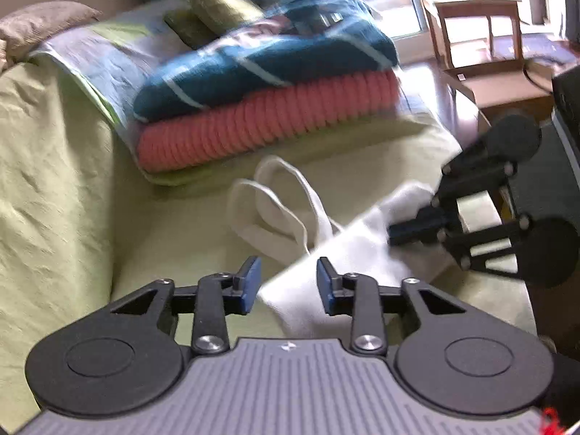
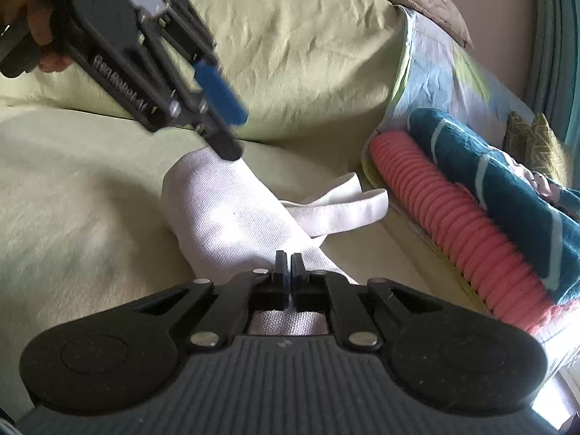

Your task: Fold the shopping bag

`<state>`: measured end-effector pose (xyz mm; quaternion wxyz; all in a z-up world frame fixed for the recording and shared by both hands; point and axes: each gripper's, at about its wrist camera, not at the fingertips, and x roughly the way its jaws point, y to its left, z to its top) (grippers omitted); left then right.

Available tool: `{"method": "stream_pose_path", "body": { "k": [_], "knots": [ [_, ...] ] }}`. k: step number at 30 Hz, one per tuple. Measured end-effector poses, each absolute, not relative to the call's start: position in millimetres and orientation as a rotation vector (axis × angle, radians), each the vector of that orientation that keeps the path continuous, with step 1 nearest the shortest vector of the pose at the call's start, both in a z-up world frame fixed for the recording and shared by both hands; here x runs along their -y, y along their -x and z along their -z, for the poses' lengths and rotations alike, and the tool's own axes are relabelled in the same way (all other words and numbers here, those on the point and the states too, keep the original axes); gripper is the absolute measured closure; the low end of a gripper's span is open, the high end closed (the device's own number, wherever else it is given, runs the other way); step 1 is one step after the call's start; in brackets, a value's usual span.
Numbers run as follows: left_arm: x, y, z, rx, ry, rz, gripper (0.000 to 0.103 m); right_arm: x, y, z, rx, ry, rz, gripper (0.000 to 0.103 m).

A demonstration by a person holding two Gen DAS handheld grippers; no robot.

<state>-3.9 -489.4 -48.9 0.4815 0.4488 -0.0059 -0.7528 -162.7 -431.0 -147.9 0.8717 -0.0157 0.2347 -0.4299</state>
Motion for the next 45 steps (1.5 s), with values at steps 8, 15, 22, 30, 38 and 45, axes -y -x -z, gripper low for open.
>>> {"method": "stream_pose_path", "body": {
  "k": [8,15,22,30,38,45],
  "knots": [
    [509.9,5.7,66.8,-0.105,-1.166,1.805,0.079,441.1,172.0,144.0,-0.487,-0.04,0.852,0.098],
    [520.1,-2.2,78.1,-0.2,-1.05,1.783,0.08,464.0,176.9,143.3,-0.489,-0.123,0.801,0.099],
    [514.3,4.1,76.5,-0.208,-0.997,1.731,0.081,471.3,181.2,141.7,-0.465,-0.196,0.789,0.099],
    [520.5,0.4,76.6,-0.267,-0.97,1.742,0.089,473.6,179.7,144.1,-0.453,-0.237,0.799,0.099],
    [467.8,14.6,68.2,0.22,-1.275,1.791,0.052,473.6,186.7,146.1,-0.424,-0.251,0.78,0.099],
    [454.3,31.7,105.3,0.521,-1.587,1.744,0.048,470.9,187.2,146.5,-0.415,-0.247,0.786,0.099]
  ]
}}
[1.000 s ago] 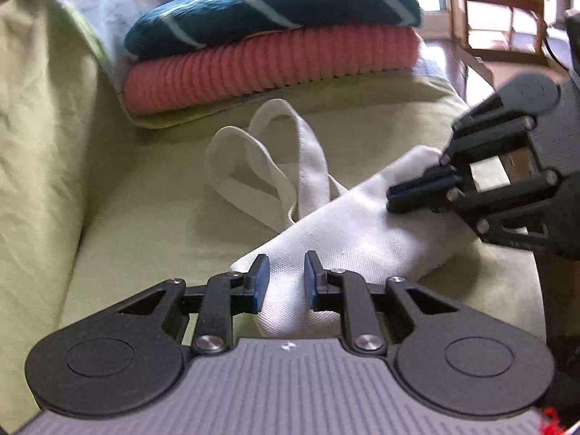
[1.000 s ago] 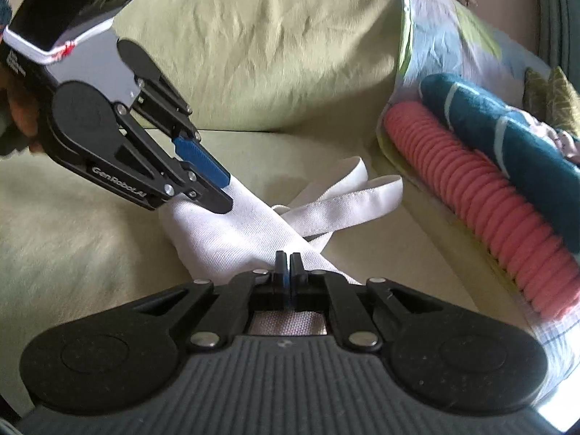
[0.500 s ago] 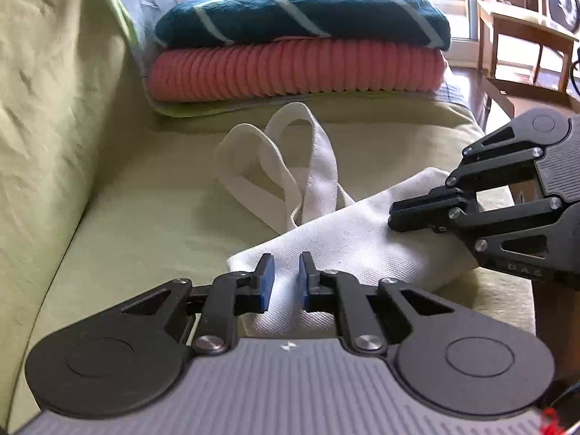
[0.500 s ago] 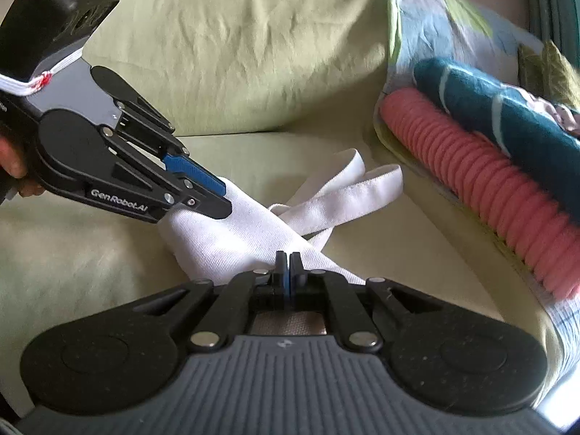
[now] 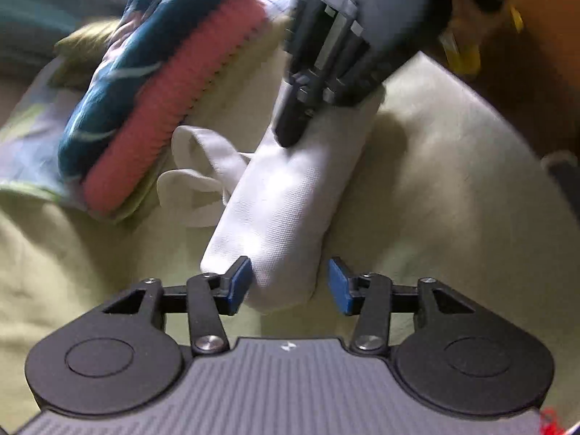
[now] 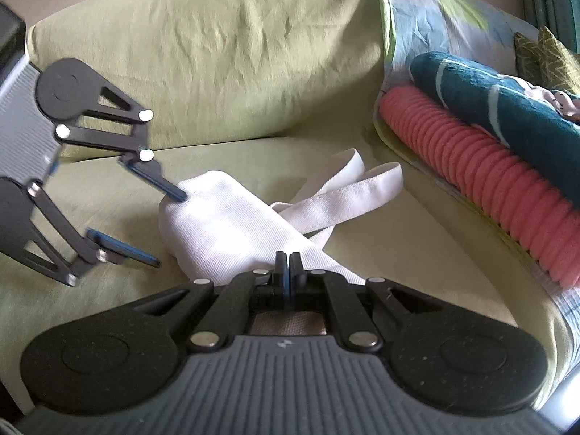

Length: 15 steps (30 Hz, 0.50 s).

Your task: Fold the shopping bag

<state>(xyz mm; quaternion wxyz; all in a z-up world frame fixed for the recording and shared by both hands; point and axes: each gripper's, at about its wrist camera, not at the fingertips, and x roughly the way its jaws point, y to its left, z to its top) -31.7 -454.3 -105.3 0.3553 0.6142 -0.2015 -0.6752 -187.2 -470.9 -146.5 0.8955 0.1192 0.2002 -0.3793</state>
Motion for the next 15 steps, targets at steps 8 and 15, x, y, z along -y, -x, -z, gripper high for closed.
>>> {"method": "stream_pose_path", "body": {
  "k": [8,15],
  "knots": [
    [476.3,34.1,120.4,0.503,-1.558,1.745,0.043,467.4,180.7,144.3,-0.449,-0.165,0.793,0.099],
    [476.0,32.8,118.0,0.452,-1.521,1.742,0.044,441.9,184.1,119.1,-0.534,0.138,0.747,0.056]
  ]
}}
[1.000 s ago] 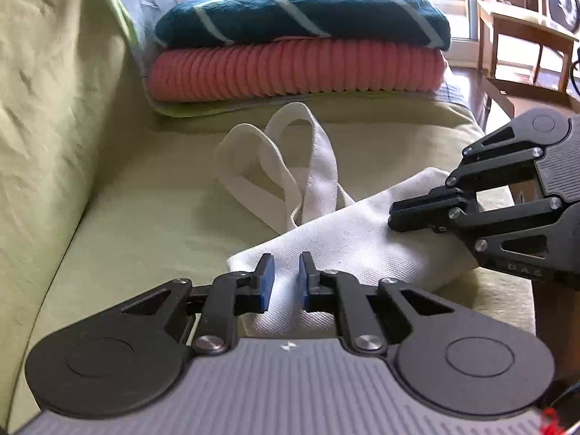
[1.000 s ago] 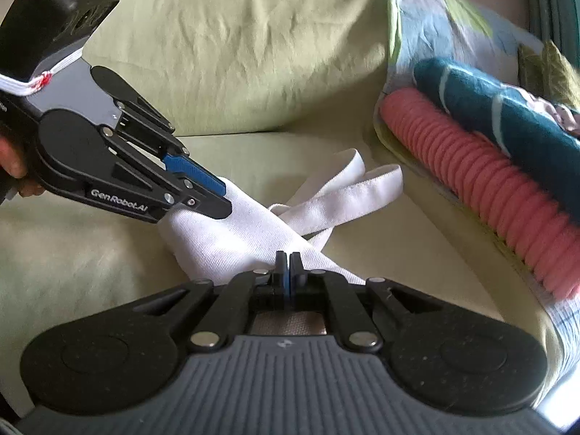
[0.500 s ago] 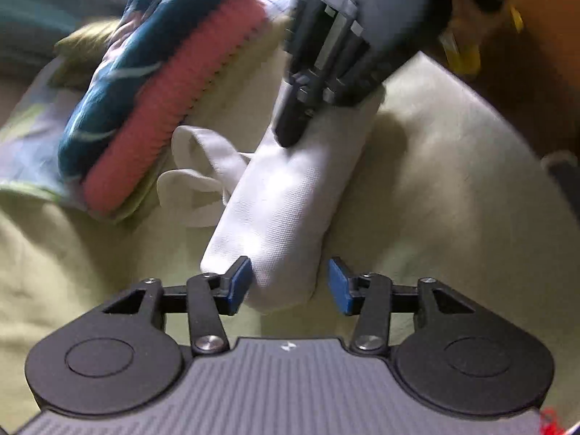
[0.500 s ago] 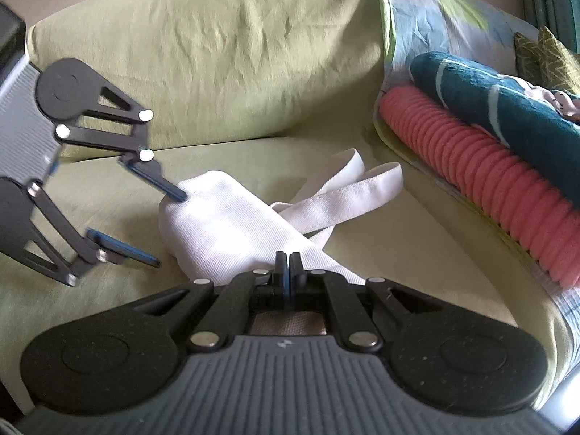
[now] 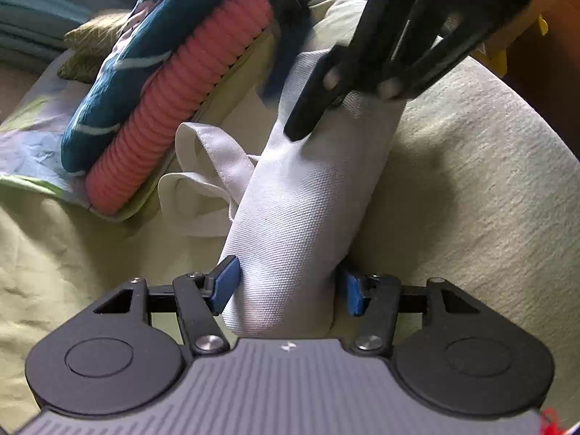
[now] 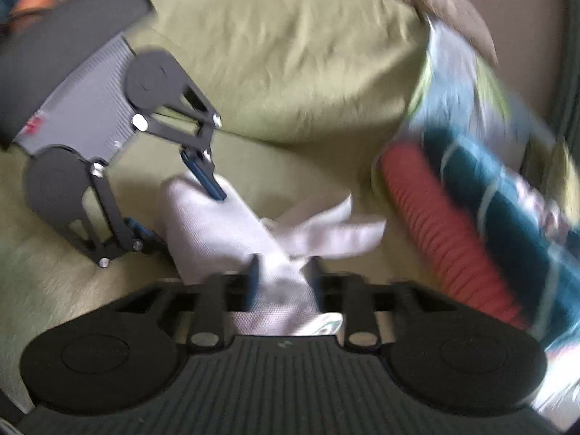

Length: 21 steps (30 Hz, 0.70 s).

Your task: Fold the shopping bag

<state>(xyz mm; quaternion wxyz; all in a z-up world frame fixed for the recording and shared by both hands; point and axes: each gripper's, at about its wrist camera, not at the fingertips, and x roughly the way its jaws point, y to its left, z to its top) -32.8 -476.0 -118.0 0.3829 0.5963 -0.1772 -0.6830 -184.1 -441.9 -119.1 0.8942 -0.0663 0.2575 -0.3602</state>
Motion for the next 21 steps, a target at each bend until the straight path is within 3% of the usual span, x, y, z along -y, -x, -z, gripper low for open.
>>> {"method": "stream_pose_path", "body": {
  "k": [2,11,21],
  "knots": [
    [476.3,32.0,116.9,0.44,-1.512,1.744,0.044,436.3,194.3,112.5,-0.534,0.15,0.661,0.037],
    [479.1,30.0,114.7,0.416,-1.505,1.751,0.044,433.3,161.7,171.1,-0.801,0.624,0.658,0.039],
    [485.7,28.2,109.2,0.32,-1.468,1.754,0.044,451.4,154.7,163.8,-0.795,0.525,0.63,0.049]
  ]
}}
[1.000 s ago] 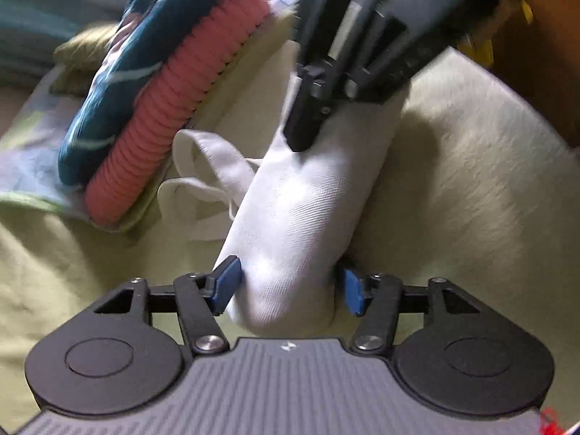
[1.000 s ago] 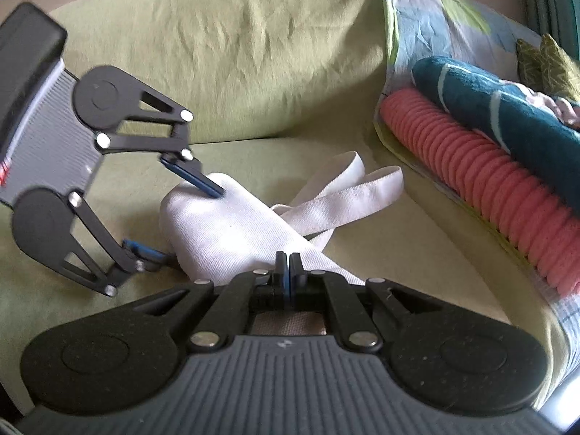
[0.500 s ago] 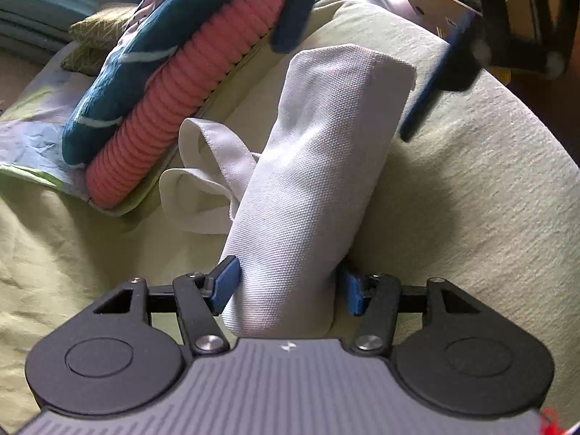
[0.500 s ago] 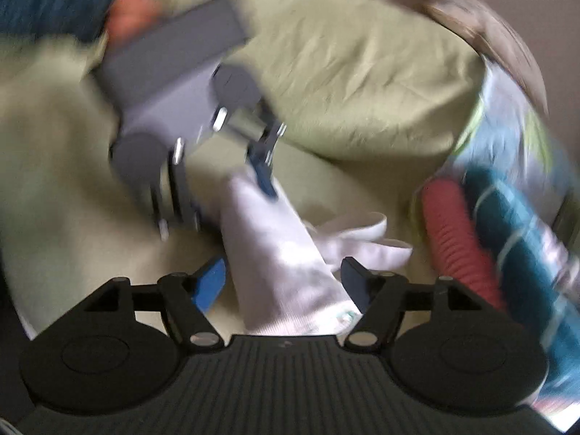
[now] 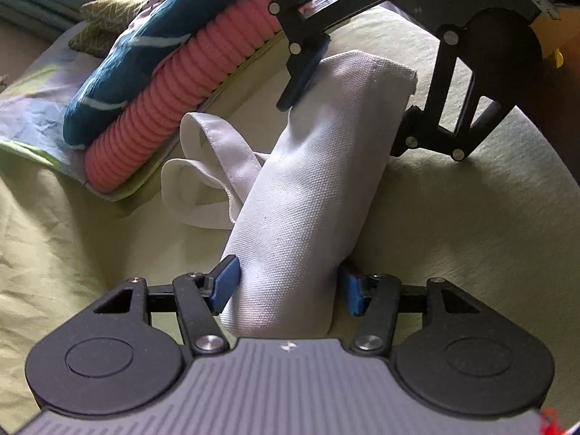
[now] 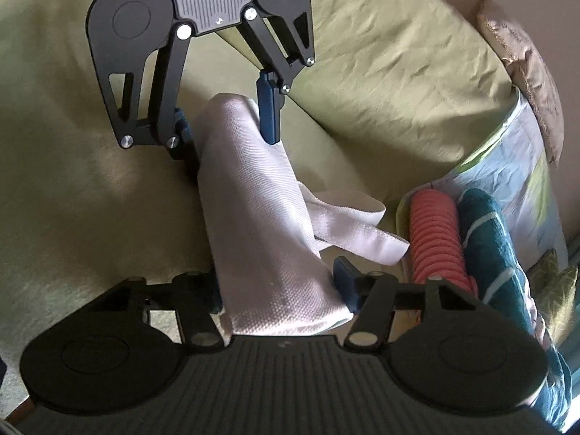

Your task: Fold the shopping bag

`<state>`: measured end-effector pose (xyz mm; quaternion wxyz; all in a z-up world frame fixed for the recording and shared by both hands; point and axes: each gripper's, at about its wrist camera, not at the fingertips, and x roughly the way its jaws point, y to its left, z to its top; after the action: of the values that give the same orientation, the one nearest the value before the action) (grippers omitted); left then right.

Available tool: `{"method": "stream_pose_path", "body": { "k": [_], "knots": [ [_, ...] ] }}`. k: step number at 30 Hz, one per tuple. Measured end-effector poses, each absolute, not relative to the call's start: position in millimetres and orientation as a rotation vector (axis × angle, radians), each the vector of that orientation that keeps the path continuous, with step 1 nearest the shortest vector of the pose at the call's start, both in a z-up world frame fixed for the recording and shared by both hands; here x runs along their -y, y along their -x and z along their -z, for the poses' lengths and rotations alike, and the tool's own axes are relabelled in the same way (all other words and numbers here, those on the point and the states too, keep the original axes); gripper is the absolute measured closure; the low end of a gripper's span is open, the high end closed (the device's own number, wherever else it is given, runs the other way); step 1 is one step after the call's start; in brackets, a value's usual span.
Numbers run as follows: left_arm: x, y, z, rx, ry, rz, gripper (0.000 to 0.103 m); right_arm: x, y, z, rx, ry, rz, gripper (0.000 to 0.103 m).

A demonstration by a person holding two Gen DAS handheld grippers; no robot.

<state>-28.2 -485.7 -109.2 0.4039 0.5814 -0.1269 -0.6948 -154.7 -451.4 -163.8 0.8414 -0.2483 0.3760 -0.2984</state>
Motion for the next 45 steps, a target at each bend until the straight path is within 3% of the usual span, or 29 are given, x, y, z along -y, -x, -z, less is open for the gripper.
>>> {"method": "stream_pose_path", "body": {
  "k": [14,22,28,34,38,41,44,45],
  "knots": [
    [402.6,38.2,85.5,0.174,-1.67,1.843,0.043,415.2,188.4,135.2,-0.716,0.039,0.337,0.049],
    [460.0,39.7,68.8,0.028,-1.59,1.894,0.04,509.5,224.6,154.5,-0.537,-0.656,0.228,0.049],
    [491.3,44.4,70.1,0.004,-1.628,1.929,0.036,549.2,238.9,179.2,-0.481,-0.952,0.162,0.049],
    [489.7,44.0,66.0,0.101,-1.619,1.944,0.033,571.8,243.5,193.2,-0.488,-1.117,0.117,0.049],
    [477.0,52.4,61.4,0.264,-1.64,1.904,0.032,584.0,244.6,200.4,-0.51,-1.222,0.109,0.051],
    [460.9,57.4,53.4,0.416,-1.631,1.879,0.044,594.2,243.0,207.7,-0.521,-1.304,0.109,0.051],
    [456.7,56.8,44.4,0.426,-1.542,1.884,0.053,599.9,241.6,208.8,-0.546,-1.355,0.112,0.051],
    [458.8,56.5,46.4,0.424,-1.532,1.87,0.064,601.2,240.6,208.3,-0.556,-1.364,0.116,0.051]
  ]
}}
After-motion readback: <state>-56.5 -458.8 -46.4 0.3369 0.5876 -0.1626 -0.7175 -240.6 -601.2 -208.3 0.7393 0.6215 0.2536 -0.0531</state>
